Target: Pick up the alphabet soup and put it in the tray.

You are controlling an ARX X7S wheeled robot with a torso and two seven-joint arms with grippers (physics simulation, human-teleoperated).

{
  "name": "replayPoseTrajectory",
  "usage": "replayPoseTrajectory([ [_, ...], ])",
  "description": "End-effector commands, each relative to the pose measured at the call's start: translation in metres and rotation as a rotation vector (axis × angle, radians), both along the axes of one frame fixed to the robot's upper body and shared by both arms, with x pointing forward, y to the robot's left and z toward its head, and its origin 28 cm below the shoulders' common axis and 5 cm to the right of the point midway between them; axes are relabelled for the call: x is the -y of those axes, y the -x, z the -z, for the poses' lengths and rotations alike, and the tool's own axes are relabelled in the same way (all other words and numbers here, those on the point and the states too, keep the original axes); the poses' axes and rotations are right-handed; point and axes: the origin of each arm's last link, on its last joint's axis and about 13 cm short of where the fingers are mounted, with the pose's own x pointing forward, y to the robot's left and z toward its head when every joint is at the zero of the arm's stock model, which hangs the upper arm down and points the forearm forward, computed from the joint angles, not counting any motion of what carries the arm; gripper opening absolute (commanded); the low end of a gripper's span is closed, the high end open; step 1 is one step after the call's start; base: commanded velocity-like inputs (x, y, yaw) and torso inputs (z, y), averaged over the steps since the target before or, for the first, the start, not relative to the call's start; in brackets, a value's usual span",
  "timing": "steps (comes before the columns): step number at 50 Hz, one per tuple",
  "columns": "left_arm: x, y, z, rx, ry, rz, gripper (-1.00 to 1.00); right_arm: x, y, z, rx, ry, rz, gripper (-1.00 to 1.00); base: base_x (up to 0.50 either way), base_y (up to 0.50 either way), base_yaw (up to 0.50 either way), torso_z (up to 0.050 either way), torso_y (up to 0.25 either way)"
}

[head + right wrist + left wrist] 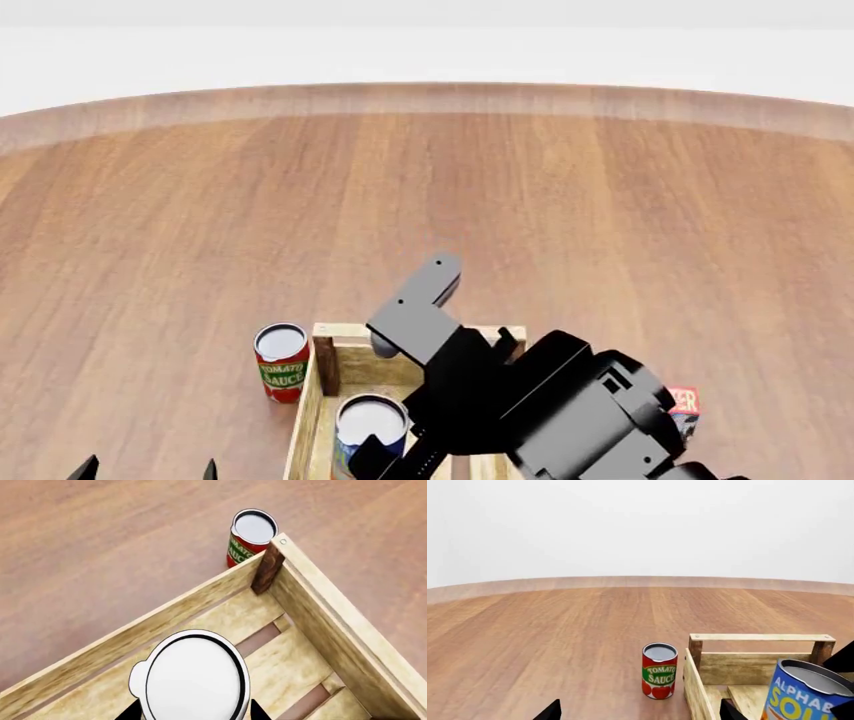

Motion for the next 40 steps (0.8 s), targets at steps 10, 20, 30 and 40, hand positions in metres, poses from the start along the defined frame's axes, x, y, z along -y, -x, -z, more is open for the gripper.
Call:
replayPoseTrajectory([
  [10, 0.000, 0.000, 0.000, 0.000, 0.000, 0.000, 1.00, -0.004, -0.004, 0.004, -0.009, -0.003, -0.028, -1.00, 0.00, 0.00, 0.00, 0.000, 0.000],
  [20, 0.000, 0.000, 0.000, 0.000, -0.001, 0.000, 1.00, -0.005, -0.006, 0.011, -0.023, -0.002, -0.034, -1.00, 0.00, 0.00, 0.00, 0.001, 0.001],
  [30, 0.000, 0.001, 0.000, 0.000, 0.000, 0.001, 1.00, -0.004, -0.006, 0.013, -0.036, 0.007, -0.032, -1.00, 0.00, 0.00, 0.00, 0.000, 0.000],
  [40, 0.000, 0.000, 0.000, 0.001, -0.001, 0.001, 1.00, -0.004, -0.007, 0.021, -0.051, 0.004, -0.033, -1.00, 0.00, 0.00, 0.00, 0.000, 0.001],
])
